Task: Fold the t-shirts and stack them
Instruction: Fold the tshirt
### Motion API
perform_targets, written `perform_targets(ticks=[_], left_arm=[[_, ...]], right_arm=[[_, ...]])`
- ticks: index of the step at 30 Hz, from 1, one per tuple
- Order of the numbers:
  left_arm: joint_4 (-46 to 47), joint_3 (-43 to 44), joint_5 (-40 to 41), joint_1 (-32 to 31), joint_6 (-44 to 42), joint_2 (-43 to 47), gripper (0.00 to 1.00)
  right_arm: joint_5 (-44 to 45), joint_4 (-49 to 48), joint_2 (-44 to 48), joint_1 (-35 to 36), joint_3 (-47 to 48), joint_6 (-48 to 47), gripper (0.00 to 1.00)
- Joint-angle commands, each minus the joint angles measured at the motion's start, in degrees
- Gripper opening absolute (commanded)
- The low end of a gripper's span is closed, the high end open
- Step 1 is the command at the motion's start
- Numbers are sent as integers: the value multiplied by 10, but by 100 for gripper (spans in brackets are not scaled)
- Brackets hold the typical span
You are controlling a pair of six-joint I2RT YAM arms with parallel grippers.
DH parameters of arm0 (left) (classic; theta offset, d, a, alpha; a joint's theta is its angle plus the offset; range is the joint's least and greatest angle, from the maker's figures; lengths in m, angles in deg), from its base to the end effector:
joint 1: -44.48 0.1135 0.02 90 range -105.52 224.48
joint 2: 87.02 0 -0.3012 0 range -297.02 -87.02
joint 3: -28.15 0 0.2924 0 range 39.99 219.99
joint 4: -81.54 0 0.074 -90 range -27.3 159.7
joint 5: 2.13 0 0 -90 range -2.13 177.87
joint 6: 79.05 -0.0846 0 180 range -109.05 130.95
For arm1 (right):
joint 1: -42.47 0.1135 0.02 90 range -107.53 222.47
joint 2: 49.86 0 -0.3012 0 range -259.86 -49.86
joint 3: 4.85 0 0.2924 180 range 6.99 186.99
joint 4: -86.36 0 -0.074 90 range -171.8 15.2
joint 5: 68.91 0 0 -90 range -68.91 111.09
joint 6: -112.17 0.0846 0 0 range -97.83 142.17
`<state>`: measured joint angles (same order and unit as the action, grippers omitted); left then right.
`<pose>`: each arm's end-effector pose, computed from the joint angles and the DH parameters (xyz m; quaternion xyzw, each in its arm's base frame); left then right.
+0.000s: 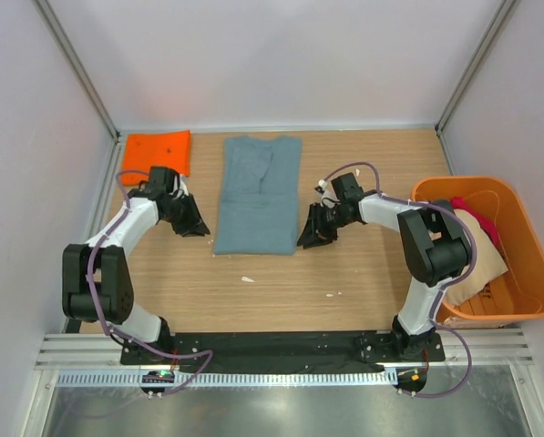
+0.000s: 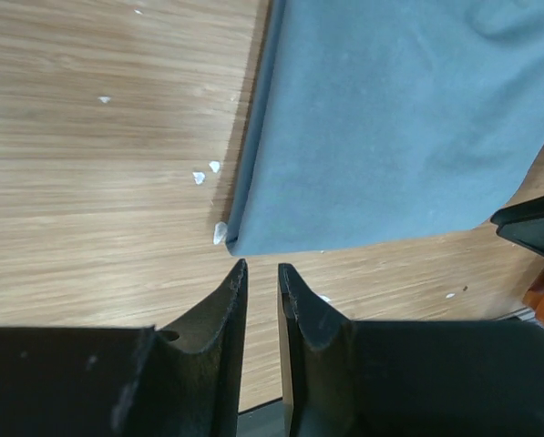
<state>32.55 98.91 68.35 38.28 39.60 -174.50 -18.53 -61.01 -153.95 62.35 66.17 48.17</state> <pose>0.3449 -0.0659 0.1902 -0.1526 0.9520 -0.2202 0.1482 0.3537 0.1853 0.1192 -0.0221 0.9222 0.3823 0.0532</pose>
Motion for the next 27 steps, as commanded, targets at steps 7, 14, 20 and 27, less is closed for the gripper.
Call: perform_targets(ticks=[7,14,20,27], left_arm=[[66,-20,-84,23,-7,-42,24],[79,-22,-83,23,3,-60,24],[95,-34,-91,23,3,-80,27],[100,-37,-97,23,4,-92,28]], right_arm=[[-41,-56,-39,3,17,4,34],[-62,-77,-52,4,8,12,33],[-73,-91,-69,8,10,13,33],[-86,-97,-77,9,10,18,30]])
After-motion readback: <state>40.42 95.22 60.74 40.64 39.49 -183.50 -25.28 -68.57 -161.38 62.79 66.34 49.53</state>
